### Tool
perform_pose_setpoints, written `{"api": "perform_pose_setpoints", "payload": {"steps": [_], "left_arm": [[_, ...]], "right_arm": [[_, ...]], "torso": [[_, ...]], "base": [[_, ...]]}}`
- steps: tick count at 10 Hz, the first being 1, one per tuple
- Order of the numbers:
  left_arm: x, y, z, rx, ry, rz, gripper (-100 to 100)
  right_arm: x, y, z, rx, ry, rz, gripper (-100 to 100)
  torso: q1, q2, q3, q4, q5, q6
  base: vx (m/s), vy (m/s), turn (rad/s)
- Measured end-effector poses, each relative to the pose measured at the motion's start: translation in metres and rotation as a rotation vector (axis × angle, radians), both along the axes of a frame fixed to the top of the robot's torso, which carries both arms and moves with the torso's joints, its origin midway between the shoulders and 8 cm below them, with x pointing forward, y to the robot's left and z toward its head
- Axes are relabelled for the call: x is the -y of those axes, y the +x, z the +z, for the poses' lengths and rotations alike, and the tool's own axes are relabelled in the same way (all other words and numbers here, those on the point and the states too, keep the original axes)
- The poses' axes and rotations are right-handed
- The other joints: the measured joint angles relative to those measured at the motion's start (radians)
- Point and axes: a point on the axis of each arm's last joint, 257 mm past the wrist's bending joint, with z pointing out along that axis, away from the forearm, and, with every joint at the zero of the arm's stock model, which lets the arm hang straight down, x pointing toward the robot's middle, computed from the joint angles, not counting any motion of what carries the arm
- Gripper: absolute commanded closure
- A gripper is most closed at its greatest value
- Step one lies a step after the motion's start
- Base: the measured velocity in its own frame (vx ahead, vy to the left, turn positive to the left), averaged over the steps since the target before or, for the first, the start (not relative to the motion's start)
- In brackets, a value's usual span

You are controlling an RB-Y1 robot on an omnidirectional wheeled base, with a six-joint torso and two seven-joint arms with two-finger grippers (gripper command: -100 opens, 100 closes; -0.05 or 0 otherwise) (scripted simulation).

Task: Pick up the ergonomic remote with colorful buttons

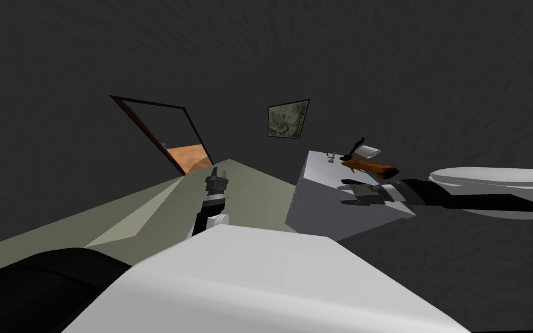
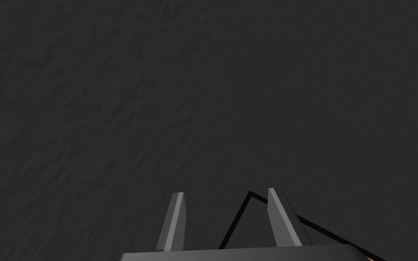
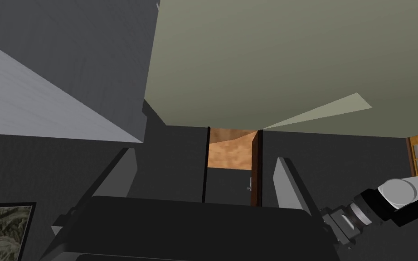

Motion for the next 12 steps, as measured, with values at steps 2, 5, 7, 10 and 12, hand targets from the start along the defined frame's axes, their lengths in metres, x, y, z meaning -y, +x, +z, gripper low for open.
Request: {"api": "perform_pose_setpoints", "payload": {"steps": [2,5,7,10,12], "left_arm": [[0.0,0.0,0.0,0.0,0.0,0.0,0],[0.0,0.0,0.0,0.0,0.0,0.0,0],[0.0,0.0,0.0,0.0,0.0,0.0,0],[0.0,0.0,0.0,0.0,0.0,0.0,0],[0.0,0.0,0.0,0.0,0.0,0.0,0]], "right_arm": [[0.001,0.0,0.0,-0.001,-0.004,0.001,-100],[0.011,0.006,0.005,-0.004,-0.046,-0.003,-100],[0.017,0.001,0.0,-0.025,-0.075,0.003,-100],[0.046,-0.002,-0.002,-0.064,-0.206,0.015,-100],[0.054,-0.003,-0.003,-0.078,-0.241,0.015,-100]], "torso": [[0.001,0.002,0.001,0.0,0.0,0.0],[-0.001,0.0,0.0,0.0,0.0,0.0],[0.001,0.002,0.001,0.001,0.0,0.0],[-0.003,-0.002,-0.001,0.0,0.0,0.0],[-0.001,0.0,0.0,0.0,0.0,0.0]], "base": [[0.02,-0.01,0.014],[0.029,-0.024,0.007],[0.024,-0.013,0.01],[0.062,-0.052,0.019],[0.04,-0.029,0.003]]}}
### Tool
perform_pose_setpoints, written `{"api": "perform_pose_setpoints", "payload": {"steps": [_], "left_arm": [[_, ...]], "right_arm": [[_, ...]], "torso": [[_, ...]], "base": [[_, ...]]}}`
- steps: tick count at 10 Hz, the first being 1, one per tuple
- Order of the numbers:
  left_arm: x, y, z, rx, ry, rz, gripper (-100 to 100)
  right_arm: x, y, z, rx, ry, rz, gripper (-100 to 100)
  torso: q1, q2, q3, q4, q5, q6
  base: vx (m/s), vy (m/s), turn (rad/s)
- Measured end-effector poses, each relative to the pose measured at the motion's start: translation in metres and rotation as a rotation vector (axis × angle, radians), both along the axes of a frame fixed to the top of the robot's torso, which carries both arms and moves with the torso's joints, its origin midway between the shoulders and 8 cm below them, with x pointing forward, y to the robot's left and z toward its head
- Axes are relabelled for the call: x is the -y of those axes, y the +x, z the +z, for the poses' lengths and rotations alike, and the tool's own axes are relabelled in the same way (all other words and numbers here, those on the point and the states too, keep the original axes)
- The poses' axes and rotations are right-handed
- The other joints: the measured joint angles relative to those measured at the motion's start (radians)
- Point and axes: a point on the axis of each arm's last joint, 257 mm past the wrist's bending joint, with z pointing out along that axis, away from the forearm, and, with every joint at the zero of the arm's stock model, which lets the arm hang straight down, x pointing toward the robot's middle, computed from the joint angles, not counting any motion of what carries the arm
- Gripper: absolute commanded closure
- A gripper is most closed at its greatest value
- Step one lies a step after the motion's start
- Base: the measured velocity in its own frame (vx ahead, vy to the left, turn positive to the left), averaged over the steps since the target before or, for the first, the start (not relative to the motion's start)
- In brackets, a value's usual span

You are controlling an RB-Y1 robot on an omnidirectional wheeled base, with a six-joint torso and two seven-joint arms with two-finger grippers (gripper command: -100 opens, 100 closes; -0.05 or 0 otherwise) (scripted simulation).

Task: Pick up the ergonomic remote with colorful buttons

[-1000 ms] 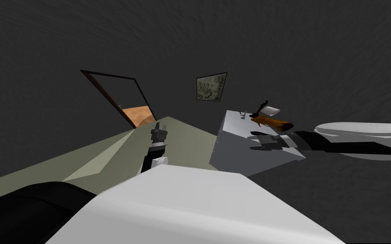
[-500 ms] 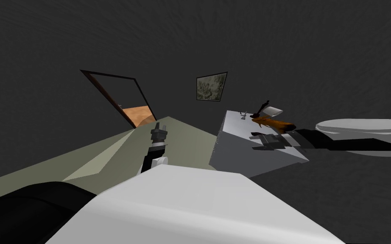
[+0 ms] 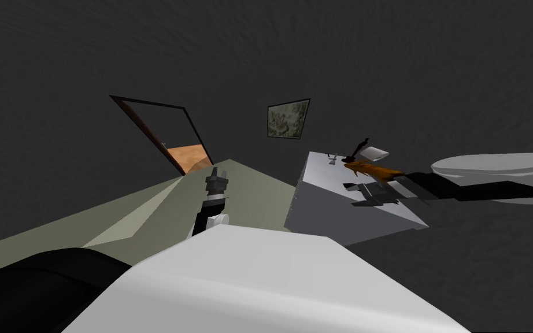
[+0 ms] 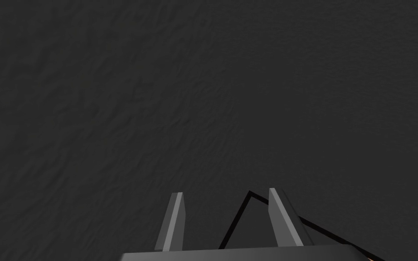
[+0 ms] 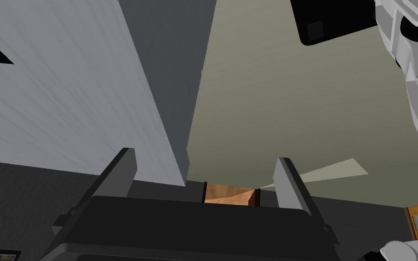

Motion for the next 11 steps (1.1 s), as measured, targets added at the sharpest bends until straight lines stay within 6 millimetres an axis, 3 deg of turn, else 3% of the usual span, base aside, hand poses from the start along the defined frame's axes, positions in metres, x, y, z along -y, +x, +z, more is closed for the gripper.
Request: {"api": "perform_pose_setpoints", "payload": {"steps": [4,7,11], "left_arm": [[0.0,0.0,0.0,0.0,0.0,0.0,0],[0.0,0.0,0.0,0.0,0.0,0.0,0],[0.0,0.0,0.0,0.0,0.0,0.0,0]], "right_arm": [[0.026,-0.001,0.003,-0.033,-0.111,0.005,-100],[0.069,-0.005,0.008,-0.094,-0.274,-0.001,-100],[0.103,-0.022,0.005,-0.156,-0.391,-0.003,-100]], "torso": [[-0.001,-0.001,0.0,0.0,0.0,0.0],[-0.007,-0.006,-0.003,-0.001,-0.002,0.0],[-0.004,-0.004,-0.002,-0.001,-0.001,0.0]], "base": [[0.058,-0.046,0.011],[0.107,-0.115,0.015],[0.088,-0.066,0.003]]}}
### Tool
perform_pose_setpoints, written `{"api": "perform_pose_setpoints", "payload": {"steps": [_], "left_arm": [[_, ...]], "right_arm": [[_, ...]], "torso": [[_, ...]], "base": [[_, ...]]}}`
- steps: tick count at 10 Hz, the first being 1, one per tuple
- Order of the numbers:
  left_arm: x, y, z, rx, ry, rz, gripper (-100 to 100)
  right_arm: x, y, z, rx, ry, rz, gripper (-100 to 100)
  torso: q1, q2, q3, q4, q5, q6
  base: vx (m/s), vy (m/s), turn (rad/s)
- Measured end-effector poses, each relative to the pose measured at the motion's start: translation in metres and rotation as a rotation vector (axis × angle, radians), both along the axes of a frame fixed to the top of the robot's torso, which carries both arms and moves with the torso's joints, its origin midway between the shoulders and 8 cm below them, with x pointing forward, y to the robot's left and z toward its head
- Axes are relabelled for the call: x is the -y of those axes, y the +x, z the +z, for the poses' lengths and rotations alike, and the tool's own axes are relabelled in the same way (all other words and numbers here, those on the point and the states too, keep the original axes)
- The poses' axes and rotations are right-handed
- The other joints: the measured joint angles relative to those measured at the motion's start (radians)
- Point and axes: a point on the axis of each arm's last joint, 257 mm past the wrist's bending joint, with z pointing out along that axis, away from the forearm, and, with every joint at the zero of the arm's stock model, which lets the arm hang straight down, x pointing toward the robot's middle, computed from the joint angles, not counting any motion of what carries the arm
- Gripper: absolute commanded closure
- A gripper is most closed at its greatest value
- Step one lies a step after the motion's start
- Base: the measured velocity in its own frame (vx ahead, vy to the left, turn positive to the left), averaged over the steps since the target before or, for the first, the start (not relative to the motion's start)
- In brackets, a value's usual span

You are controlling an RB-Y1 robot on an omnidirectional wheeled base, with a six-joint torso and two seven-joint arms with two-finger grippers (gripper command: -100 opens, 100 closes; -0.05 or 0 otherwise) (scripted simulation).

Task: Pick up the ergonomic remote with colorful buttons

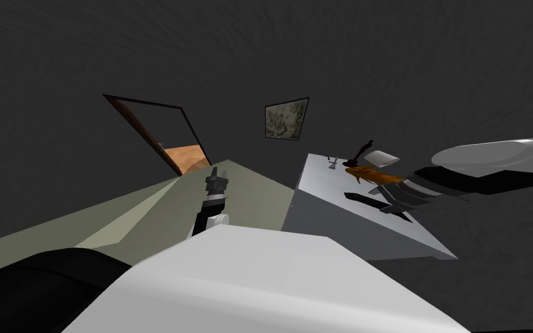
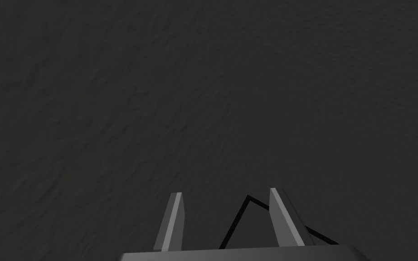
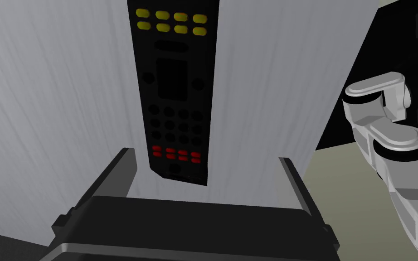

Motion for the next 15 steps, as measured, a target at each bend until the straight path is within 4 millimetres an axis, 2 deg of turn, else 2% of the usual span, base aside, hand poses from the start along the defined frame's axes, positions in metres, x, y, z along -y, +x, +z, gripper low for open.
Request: {"api": "perform_pose_setpoints", "payload": {"steps": [1,2,3,6,7,11,12,13,14,15], "left_arm": [[0.0,0.0,0.0,0.0,0.0,0.0,0],[0.0,0.0,0.0,0.0,0.0,0.0,0],[0.0,0.0,0.0,0.0,0.0,0.0,0],[0.0,0.0,0.0,0.0,0.0,0.0,0],[0.0,0.0,0.0,0.0,0.0,0.0,0],[0.0,0.0,0.0,0.0,0.0,0.0,0],[0.0,0.0,0.0,0.0,0.0,0.0,0],[0.0,0.0,0.0,0.0,0.0,0.0,0],[0.0,0.0,0.0,0.0,0.0,0.0,0],[0.0,0.0,0.0,0.0,0.0,0.0,0]], "right_arm": [[0.007,-0.006,-0.003,-0.017,-0.024,-0.004,-100],[0.008,-0.006,-0.003,-0.017,-0.027,-0.006,0],[0.008,-0.006,-0.003,-0.017,-0.027,-0.006,-100],[0.02,-0.022,-0.022,-0.016,-0.028,-0.026,-100],[0.021,-0.022,-0.022,-0.016,-0.028,-0.025,100],[0.021,-0.021,-0.021,-0.014,-0.03,-0.025,100],[0.021,-0.021,-0.021,-0.014,-0.03,-0.025,0],[0.021,-0.021,-0.021,-0.014,-0.03,-0.025,100],[0.022,-0.022,-0.023,-0.014,-0.03,-0.027,100],[0.019,-0.017,-0.016,-0.013,-0.031,-0.02,100]], "torso": [[0.0,0.001,0.0,0.0,0.0,0.0],[0.004,0.004,0.002,0.001,0.001,0.0],[0.005,0.006,0.003,0.001,0.001,0.0],[0.007,0.006,0.004,0.002,0.002,0.0],[0.007,0.007,0.004,0.002,0.002,0.0],[0.005,0.007,0.004,0.001,0.0,0.0],[0.005,0.007,0.004,0.001,0.0,0.0],[0.005,0.007,0.004,0.001,0.0,0.0],[0.004,0.007,0.004,0.001,-0.002,0.001],[0.003,0.008,0.004,0.001,-0.001,0.001]], "base": [[0.012,-0.012,0.003],[0.0,0.0,0.0],[0.002,0.011,0.049],[0.01,0.025,0.05],[0.0,0.0,0.0],[0.0,0.0,0.0],[0.0,0.0,0.0],[0.003,0.0,0.015],[-0.007,-0.013,-0.093],[-0.009,-0.036,-0.091]]}}
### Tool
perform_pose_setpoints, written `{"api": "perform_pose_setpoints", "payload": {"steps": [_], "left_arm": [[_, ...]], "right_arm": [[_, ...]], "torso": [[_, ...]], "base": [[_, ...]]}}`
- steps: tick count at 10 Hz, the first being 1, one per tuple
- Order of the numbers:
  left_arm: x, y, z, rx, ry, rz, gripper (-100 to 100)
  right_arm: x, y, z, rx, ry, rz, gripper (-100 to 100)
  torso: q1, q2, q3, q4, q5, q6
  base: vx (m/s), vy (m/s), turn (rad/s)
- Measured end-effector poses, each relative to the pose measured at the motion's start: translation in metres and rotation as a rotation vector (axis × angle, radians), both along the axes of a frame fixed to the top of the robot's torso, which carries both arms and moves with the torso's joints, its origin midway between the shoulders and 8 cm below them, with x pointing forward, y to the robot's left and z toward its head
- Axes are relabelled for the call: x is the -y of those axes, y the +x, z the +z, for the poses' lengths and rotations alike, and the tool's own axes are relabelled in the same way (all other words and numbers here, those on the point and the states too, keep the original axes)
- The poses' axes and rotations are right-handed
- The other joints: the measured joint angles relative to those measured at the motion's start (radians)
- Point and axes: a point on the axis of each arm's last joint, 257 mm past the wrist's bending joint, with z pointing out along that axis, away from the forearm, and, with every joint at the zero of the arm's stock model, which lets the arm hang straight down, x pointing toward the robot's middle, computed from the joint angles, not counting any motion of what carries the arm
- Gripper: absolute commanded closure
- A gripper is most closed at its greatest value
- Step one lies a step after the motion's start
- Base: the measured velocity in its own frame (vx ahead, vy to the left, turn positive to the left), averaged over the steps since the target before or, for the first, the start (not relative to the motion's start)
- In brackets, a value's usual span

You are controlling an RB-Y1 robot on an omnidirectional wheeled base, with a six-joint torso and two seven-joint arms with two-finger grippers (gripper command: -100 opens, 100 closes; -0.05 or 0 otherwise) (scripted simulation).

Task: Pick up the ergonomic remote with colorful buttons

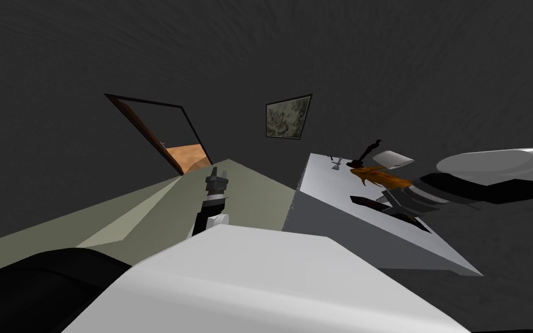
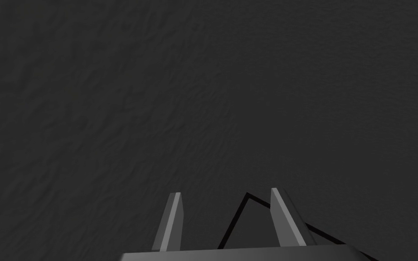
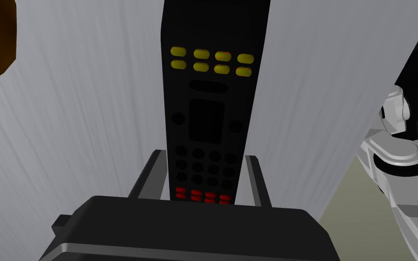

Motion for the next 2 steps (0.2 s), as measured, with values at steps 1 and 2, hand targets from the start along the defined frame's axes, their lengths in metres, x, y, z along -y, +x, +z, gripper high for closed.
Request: {"api": "perform_pose_setpoints", "payload": {"steps": [1,2], "left_arm": [[0.0,0.0,0.0,0.0,0.0,0.0,0],[0.0,0.0,0.0,0.0,0.0,0.0,0]], "right_arm": [[-0.0071,0.0057,0.0074,-0.002,0.001,0.009,100],[-0.0083,0.0062,0.0082,-0.002,0.002,0.009,0]], "torso": [[-0.001,0.0,0.0,0.0,0.0,0.0],[-0.001,0.0,0.0,-0.001,-0.001,0.0]], "base": [[-0.005,-0.012,0.002],[0.0,0.0,0.0]]}}
